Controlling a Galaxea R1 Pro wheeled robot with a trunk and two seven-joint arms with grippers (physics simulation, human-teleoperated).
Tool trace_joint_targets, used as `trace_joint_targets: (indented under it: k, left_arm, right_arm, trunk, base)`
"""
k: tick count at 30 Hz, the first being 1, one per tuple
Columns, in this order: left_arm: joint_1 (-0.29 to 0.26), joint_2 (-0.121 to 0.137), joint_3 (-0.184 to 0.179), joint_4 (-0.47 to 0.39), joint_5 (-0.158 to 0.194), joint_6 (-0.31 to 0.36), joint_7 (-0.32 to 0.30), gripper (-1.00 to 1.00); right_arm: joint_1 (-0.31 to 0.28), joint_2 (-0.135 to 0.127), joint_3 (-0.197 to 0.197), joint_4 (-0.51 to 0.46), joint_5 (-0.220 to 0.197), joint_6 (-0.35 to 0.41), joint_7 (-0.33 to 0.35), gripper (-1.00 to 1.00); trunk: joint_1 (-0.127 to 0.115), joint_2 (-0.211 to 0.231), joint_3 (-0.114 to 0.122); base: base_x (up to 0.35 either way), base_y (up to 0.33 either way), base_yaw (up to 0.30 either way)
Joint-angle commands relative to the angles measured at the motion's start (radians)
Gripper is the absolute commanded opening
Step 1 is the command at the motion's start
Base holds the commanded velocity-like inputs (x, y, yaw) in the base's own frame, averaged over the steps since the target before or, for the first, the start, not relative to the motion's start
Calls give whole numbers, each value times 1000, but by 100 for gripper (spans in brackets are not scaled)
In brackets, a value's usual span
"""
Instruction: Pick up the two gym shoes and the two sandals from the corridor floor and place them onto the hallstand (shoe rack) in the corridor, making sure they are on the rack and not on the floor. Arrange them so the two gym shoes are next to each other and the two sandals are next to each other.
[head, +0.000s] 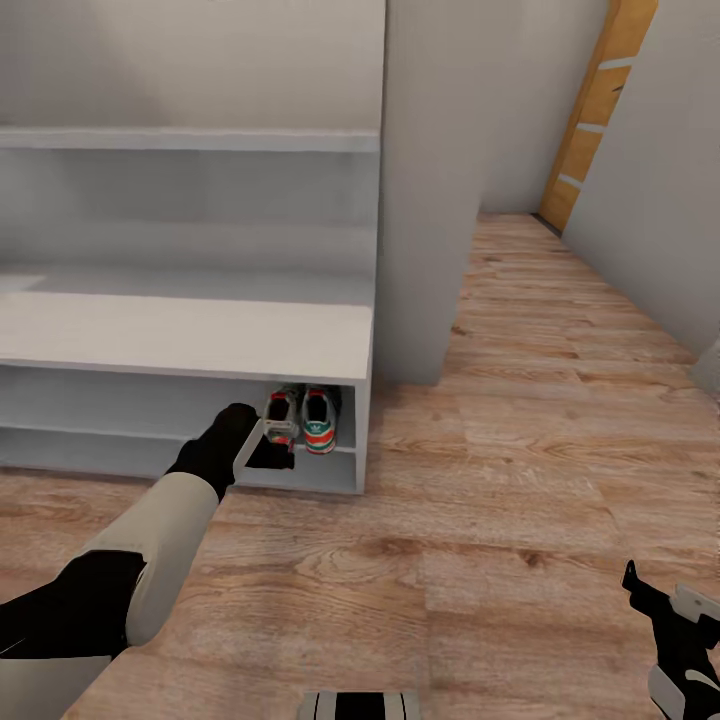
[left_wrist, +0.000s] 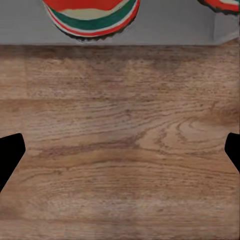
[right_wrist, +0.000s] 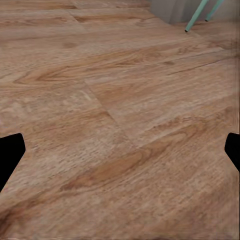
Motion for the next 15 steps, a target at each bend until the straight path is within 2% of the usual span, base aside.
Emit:
trace_joint_targets:
  k: [1,15]
  left_arm:
    - [0,0,0,0,0,0,0,100]
    - [0,0,0,0,0,-1,0,100]
  right_arm:
    - [0,0,0,0,0,0,0,100]
    - [0,0,1,0,0,0,0,100]
  trunk:
    - [0,0,0]
    - [0,0,0]
  base:
    - [-328,0,0]
    - [-334,0,0]
